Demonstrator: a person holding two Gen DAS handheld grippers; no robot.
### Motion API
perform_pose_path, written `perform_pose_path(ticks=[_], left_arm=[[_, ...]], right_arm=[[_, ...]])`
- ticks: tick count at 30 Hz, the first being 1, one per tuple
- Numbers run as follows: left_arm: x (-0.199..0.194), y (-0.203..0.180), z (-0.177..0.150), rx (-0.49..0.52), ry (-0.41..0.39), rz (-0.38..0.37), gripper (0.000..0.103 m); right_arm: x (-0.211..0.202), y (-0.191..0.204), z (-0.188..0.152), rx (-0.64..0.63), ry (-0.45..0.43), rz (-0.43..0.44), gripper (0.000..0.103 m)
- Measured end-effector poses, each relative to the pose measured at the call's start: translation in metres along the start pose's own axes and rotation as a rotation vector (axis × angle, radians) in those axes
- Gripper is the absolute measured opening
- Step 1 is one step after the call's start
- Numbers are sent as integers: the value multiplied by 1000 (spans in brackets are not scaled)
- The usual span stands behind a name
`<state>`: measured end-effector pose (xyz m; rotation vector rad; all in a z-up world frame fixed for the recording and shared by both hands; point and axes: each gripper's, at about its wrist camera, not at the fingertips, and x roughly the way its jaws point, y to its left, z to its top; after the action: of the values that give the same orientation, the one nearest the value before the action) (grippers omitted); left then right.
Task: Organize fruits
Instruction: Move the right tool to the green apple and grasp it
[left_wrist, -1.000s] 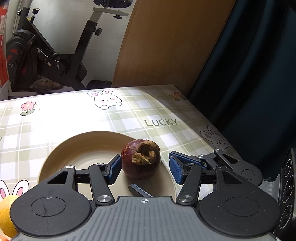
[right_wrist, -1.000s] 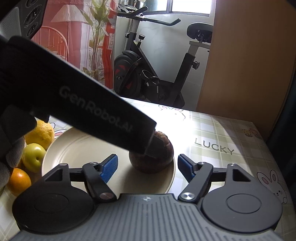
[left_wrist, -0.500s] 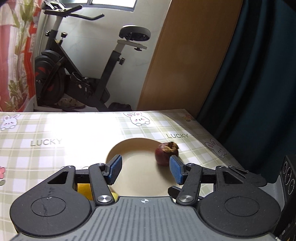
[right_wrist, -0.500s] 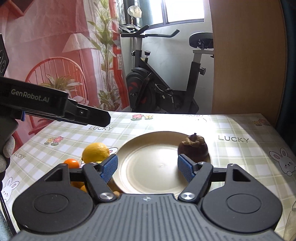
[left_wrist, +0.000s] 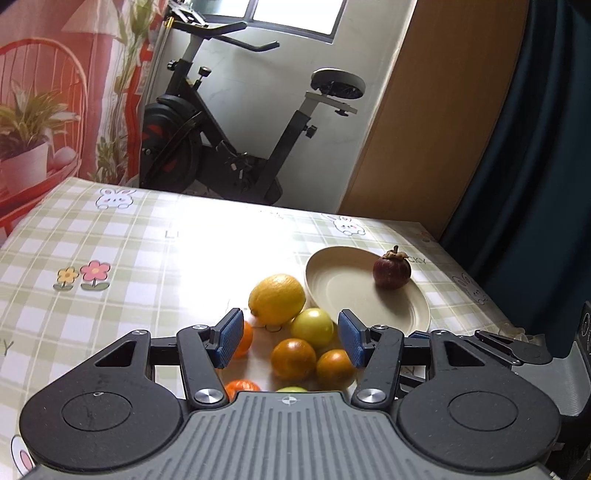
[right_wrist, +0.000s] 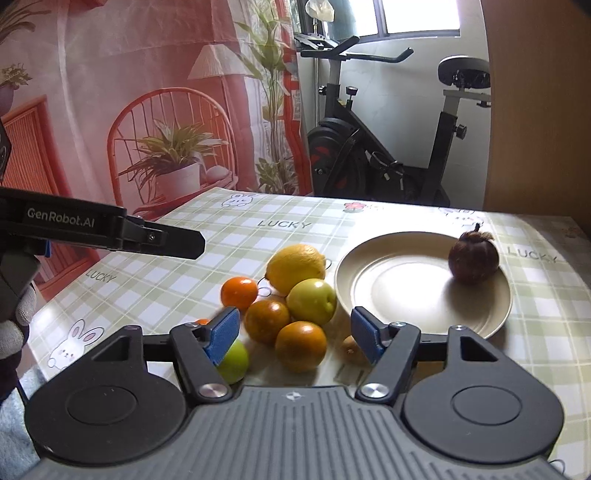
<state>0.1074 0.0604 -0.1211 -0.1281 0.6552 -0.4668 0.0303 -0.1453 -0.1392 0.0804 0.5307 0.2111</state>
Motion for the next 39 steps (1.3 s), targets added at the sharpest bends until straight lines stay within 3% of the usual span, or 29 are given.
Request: perform_pose_path(ticks=[9, 19, 27, 39], left_arm=[[-8, 26, -25, -62, 29, 20, 58], [-8, 33, -34, -99, 28, 44, 58], [4, 22, -41, -68, 72, -13, 52], [22, 6, -58, -35, 163, -69, 52]], right_arm=[[10, 13, -12, -14, 45, 38, 55], [33, 34, -10, -105, 105, 109, 55], [49, 36, -15, -93, 143, 138, 55], [64, 36, -23, -73, 175, 152, 52]])
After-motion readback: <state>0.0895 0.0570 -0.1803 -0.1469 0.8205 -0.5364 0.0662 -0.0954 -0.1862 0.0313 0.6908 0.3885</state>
